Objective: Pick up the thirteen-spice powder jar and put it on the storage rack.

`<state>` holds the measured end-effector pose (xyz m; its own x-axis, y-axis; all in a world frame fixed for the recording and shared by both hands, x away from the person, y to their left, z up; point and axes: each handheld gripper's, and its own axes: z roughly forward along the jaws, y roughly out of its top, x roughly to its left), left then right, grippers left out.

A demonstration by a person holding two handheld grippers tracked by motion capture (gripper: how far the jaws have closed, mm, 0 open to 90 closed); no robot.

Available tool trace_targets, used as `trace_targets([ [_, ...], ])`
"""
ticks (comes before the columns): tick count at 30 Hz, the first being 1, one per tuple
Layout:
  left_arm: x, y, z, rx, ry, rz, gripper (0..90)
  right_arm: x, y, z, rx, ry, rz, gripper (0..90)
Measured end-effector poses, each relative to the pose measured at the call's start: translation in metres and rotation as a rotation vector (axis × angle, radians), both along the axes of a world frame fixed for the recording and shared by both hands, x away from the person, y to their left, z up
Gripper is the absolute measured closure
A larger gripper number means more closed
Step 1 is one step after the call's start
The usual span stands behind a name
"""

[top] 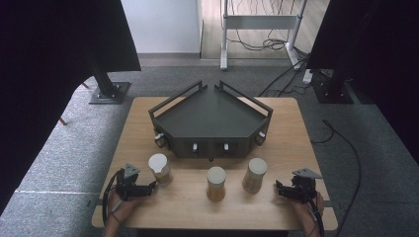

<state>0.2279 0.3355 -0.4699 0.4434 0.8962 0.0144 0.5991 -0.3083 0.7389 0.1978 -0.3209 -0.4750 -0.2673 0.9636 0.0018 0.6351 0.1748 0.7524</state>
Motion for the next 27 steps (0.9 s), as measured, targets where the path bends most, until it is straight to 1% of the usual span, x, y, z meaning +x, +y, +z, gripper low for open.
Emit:
trace_targets([
  [8,-0.001,0.001,0.0,-0.002,-0.002,0.008,4.7,0.0,0.0,0.0,0.0,0.0,0.0,11.3],
  [12,-0.007,0.008,-0.001,0.012,-0.036,0.0,5.7,0.0,0.0,0.0,0.001,0.0,0.001,11.2],
  [13,-0.009,0.012,-0.002,0.007,-0.045,-0.005,5.8,0.0,0.0,0.0,0.001,0.0,0.001,11.2],
  [15,-0.013,0.024,-0.005,-0.023,-0.07,-0.03,6.1,0.0,0.0,0.0,0.001,0.0,0.001,11.2],
  [19,-0.022,0.047,-0.012,-0.124,-0.139,-0.08,6.4,0.0,0.0,0.0,0.001,0.0,0.002,11.2],
  [21,-0.024,0.054,-0.014,-0.167,-0.167,-0.104,6.6,0.0,0.0,0.0,0.002,0.0,0.002,11.3],
  [22,-0.025,0.056,-0.015,-0.181,-0.18,-0.115,6.6,0.0,0.0,0.0,0.002,0.0,0.001,11.2],
  [23,-0.026,0.056,-0.016,-0.19,-0.188,-0.123,6.6,0.0,0.0,0.0,0.002,0.0,0.002,11.2],
  [25,-0.026,0.058,-0.016,-0.194,-0.2,-0.16,6.1,0.0,0.0,0.0,0.002,0.0,0.002,11.3],
  [27,-0.027,0.053,-0.015,-0.179,-0.213,-0.174,5.9,0.0,-0.001,0.0,0.002,0.0,0.002,11.2],
])
